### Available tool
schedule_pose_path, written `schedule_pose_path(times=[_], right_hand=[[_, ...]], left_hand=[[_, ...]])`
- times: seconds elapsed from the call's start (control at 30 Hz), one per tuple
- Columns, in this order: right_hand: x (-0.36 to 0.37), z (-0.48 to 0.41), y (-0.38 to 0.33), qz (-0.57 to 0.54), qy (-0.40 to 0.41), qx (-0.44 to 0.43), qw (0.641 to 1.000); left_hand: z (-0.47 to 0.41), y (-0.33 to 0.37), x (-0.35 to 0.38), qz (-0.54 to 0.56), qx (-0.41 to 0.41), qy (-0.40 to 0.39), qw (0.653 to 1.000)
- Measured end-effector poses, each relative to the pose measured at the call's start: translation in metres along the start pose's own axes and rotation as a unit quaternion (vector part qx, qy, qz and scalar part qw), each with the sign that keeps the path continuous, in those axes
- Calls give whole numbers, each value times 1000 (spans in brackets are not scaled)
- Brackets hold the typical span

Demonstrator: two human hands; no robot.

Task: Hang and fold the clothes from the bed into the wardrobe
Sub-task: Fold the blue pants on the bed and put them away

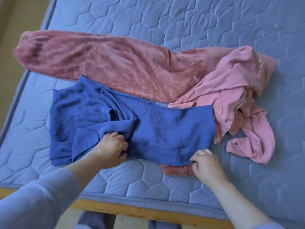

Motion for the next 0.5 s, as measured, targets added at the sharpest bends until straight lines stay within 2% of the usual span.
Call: schedule_pose_path(times=[0.1,0.17,0.27,0.37,0.5], right_hand=[[-9,-6,2,-99,86,63,989],[-23,-15,1,-125,157,52,978],[-50,-37,1,-130,217,-4,968],[-75,-70,6,-101,241,-33,965],[-86,-107,19,-42,203,6,978]], left_hand=[[-11,7,-5,69,-16,84,994],[-22,13,-15,117,-25,136,984],[-47,22,-35,146,-31,169,974],[-78,25,-54,140,-43,191,971],[-114,23,-68,113,-64,186,974]])
Point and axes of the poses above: each hand's wrist, its own z-axis away from the middle knuckle, its own x-axis out of the palm, y = z × x, the point moved 4 cm from there along -z, towards the middle knuckle, and after that the axes turned 3 degrees about x, right-handed, at the moved point
